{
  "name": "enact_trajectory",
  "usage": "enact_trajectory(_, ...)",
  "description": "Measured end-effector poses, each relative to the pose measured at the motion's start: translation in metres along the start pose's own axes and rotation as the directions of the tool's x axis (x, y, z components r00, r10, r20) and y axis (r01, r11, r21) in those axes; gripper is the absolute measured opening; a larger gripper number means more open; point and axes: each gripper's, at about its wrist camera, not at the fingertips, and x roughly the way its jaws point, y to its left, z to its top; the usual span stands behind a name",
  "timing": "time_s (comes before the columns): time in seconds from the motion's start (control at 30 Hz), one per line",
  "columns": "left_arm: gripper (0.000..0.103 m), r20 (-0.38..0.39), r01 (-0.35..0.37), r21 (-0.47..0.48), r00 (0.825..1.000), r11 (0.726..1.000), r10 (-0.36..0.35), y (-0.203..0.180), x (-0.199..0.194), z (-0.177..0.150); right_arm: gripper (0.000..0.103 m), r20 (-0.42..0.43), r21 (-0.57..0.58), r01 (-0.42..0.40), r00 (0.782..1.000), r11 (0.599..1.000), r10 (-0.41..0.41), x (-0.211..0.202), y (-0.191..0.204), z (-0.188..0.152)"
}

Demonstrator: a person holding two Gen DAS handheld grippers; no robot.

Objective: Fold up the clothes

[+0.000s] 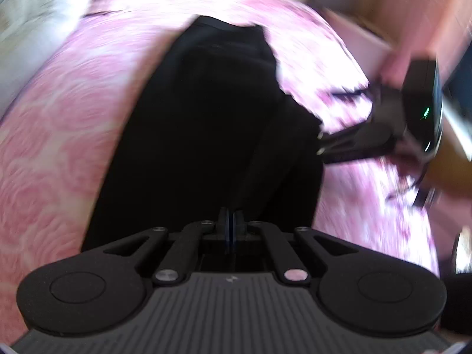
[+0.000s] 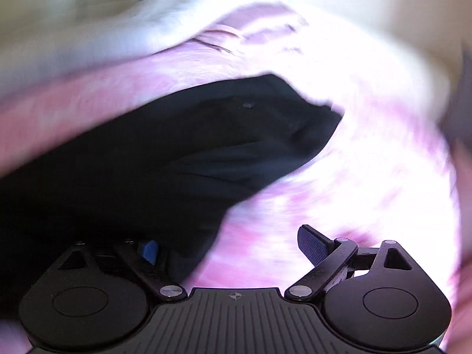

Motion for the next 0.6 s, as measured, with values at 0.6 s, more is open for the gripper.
enact_trajectory(0.6, 0.001, -0.099, 0.006, 0.28, 0.995, 0.96, 0.022, -0.066, 0.028, -0.031, 0.092, -0.04, 0.432, -0.106, 0.99, 0.896, 0.137, -0.022, -0.071, -0.019)
